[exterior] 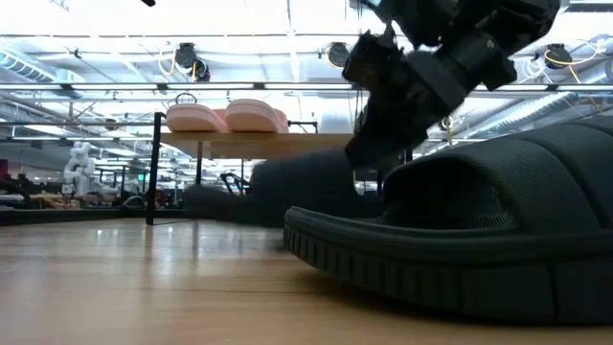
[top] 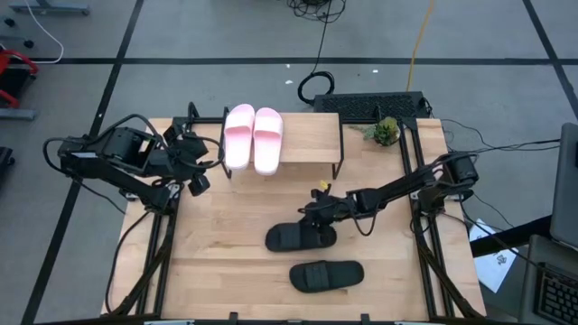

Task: Pick and place slides into the shelf
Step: Put the top black slipper on the shelf

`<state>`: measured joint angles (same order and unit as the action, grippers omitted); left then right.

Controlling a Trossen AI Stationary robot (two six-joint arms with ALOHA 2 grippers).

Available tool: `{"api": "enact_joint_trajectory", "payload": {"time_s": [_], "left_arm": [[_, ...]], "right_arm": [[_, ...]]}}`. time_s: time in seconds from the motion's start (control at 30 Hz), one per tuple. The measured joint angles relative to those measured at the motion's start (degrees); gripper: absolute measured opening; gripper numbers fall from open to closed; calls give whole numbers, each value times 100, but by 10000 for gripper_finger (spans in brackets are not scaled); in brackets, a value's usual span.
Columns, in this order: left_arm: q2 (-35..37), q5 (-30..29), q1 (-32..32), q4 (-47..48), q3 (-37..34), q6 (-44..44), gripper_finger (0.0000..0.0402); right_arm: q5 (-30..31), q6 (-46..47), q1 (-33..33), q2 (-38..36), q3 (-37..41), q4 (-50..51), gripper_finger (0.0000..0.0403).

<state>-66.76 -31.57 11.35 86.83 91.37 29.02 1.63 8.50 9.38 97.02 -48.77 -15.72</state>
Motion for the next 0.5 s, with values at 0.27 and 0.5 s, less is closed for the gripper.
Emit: {"api": "enact_joint_trajectory", "payload": {"time_s": [0.27, 0.5], "left_arm": [[1, -118, 0, 14, 0, -25, 150], [2, -402, -2, 12, 0, -45, 150]], "right_arm": [[196, 201, -43, -1073, 2, 344, 0], [1021, 631, -40, -2157, -255, 1095, 0]]}}
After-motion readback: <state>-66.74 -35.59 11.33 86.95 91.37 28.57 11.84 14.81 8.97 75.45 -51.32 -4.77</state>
